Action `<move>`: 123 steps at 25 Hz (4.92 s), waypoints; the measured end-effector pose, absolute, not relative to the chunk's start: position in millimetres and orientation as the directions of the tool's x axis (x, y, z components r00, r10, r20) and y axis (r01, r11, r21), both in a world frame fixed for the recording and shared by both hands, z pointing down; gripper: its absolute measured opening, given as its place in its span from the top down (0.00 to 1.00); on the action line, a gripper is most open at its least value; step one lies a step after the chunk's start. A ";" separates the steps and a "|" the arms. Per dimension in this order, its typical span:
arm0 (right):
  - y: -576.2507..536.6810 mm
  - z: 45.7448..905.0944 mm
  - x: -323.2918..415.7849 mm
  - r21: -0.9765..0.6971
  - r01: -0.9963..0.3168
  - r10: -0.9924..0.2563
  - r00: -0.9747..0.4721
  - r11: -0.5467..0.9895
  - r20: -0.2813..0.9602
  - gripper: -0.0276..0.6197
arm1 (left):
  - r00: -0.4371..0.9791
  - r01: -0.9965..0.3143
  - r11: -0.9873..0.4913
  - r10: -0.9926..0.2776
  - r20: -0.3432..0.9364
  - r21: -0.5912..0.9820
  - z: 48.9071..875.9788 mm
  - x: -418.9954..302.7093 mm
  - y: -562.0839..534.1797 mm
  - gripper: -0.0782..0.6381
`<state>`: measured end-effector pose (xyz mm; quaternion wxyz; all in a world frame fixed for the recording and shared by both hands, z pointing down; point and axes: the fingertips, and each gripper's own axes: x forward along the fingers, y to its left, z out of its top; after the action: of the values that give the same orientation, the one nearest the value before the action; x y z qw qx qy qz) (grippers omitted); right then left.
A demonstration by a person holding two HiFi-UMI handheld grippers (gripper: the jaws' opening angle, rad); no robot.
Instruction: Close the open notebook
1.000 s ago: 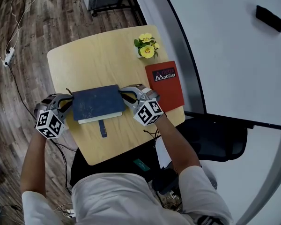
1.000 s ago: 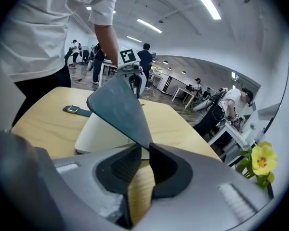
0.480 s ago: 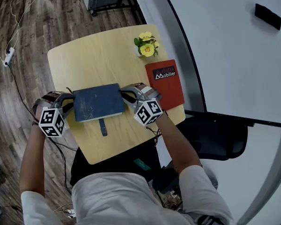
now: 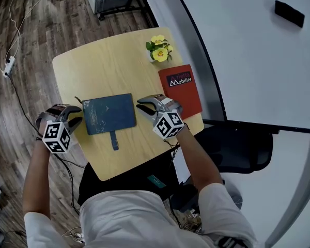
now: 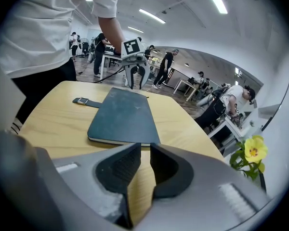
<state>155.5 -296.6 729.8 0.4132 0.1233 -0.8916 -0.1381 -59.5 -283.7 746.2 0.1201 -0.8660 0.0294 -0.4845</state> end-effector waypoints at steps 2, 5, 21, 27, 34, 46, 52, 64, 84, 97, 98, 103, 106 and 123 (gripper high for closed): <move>-297.6 724.8 161.3 0.344 -0.156 -0.363 -0.626 0.926 0.690 0.88 | 0.543 0.042 -0.972 -0.173 0.822 -0.232 743.9 -60.2 -283.9 0.72; -302.1 705.4 161.7 0.307 -0.288 -0.420 -0.648 0.907 0.635 0.88 | 0.605 -0.059 -0.977 -0.198 0.772 -0.204 730.1 -60.5 -287.0 0.72; -249.8 449.4 100.3 -0.049 -0.820 -0.821 -0.570 0.570 -0.010 0.88 | 0.747 -0.662 -0.743 -0.646 0.155 0.098 497.1 -118.7 -263.8 0.84; -187.0 393.2 65.4 -0.016 -0.847 -0.841 -0.525 0.531 -0.129 0.88 | 0.662 -0.747 -0.656 -0.750 0.021 0.106 437.5 -141.3 -208.4 0.85; -115.9 363.5 45.3 0.056 -0.878 -0.864 -0.479 0.476 -0.158 0.88 | 0.588 -0.804 -0.593 -0.804 -0.089 0.038 378.2 -159.8 -143.8 0.85; 52.6 385.6 95.3 0.014 -0.921 -0.916 -0.388 0.389 -0.105 0.88 | 0.501 -0.863 -0.504 -0.863 -0.062 0.032 389.3 -158.4 41.2 0.85; 118.4 402.3 105.2 -0.004 -0.933 -0.928 -0.358 0.360 -0.104 0.88 | 0.472 -0.881 -0.472 -0.881 -0.031 0.026 414.7 -164.3 101.7 0.85; 191.4 414.0 75.0 0.015 -0.938 -0.936 -0.347 0.346 -0.065 0.88 | 0.467 -0.884 -0.468 -0.884 -0.022 0.025 405.0 -217.2 164.5 0.85; 222.2 424.2 30.4 0.032 -0.936 -0.936 -0.352 0.352 -0.012 0.88 | 0.546 -0.838 -0.544 -0.838 0.020 0.043 425.9 -239.5 181.1 0.85; 221.1 428.1 35.8 0.006 -0.946 -0.945 -0.326 0.326 -0.008 0.88 | 0.558 -0.829 -0.557 -0.829 0.038 0.048 433.5 -236.9 181.8 0.85; 220.9 427.6 35.6 0.006 -0.945 -0.945 -0.327 0.327 -0.010 0.88 | 0.558 -0.830 -0.556 -0.829 0.038 0.049 434.1 -237.0 181.6 0.85; 219.1 426.5 39.1 0.008 -0.947 -0.947 -0.322 0.322 -0.013 0.88 | 0.562 -0.827 -0.560 -0.826 0.037 0.057 434.9 -234.7 179.1 0.85; 218.9 426.8 40.8 0.010 -0.949 -0.949 -0.314 0.314 -0.011 0.88 | 0.563 -0.825 -0.560 -0.825 0.041 0.077 440.2 -235.9 176.8 0.85; 213.5 427.2 35.2 0.028 -0.964 -0.965 -0.264 0.264 0.003 0.88 | 0.591 -0.804 -0.586 -0.806 0.034 0.099 439.5 -248.0 162.2 0.85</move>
<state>35.2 213.5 427.2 0.0095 0.6067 -0.7948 -0.0101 -248.0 162.2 439.5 -0.0518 -0.8905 0.4520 0.0072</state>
